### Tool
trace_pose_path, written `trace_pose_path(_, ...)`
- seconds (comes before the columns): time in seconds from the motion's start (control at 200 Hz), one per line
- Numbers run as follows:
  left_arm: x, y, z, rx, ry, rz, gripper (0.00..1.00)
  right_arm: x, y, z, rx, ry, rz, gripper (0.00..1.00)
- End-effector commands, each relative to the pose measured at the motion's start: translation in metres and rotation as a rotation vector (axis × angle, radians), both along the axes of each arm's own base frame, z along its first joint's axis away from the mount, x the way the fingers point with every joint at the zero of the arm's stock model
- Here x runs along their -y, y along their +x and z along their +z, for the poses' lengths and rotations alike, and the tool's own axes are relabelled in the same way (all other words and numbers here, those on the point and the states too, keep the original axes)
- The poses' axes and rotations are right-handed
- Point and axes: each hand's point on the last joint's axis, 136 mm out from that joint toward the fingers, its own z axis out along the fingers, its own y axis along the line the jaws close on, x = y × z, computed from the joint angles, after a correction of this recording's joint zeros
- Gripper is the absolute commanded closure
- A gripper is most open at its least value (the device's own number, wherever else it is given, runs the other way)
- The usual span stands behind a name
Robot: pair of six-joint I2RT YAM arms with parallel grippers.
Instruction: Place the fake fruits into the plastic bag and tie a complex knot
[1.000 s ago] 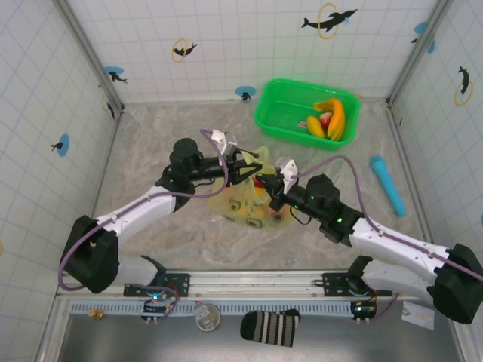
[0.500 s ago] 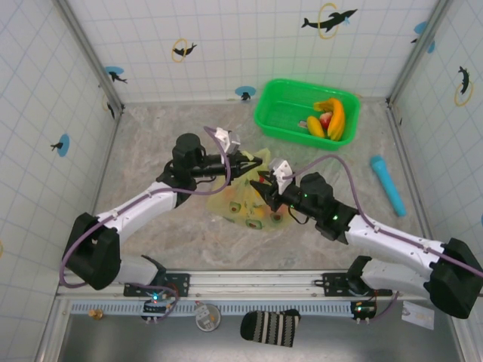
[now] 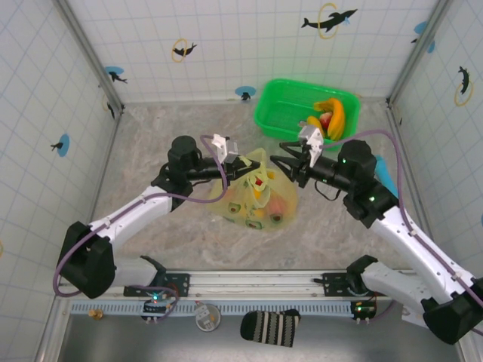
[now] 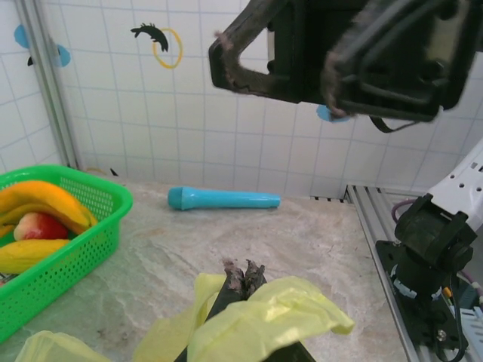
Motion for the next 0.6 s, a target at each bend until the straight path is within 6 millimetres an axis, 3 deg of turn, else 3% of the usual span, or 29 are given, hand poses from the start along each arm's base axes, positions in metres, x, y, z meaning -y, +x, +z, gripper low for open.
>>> trace_pose_path(0.0, -0.002, -0.003, 0.004, 0.041, -0.006, -0.009, 1.00, -0.013, -0.005, -0.034, -0.231, -0.011, 0.097, 0.57)
trace_pose_path(0.16, -0.003, -0.003, 0.004, 0.042, -0.011, 0.005, 1.00, -0.022, -0.003, -0.062, -0.308, 0.009, 0.083, 0.58)
trace_pose_path(0.305, -0.004, -0.002, 0.004, 0.039, -0.011, 0.014, 1.00, -0.033, -0.008, -0.072, -0.338, 0.005, 0.107, 0.59)
trace_pose_path(0.375, -0.004, -0.001, 0.004, 0.037, -0.013, 0.017, 1.00, -0.039, -0.008, -0.068, -0.313, 0.019, 0.116, 0.64)
trace_pose_path(0.596, -0.002, 0.002, 0.006, 0.019, -0.022, 0.031, 1.00, -0.047, -0.007, -0.068, -0.311, 0.019, 0.119, 0.99)
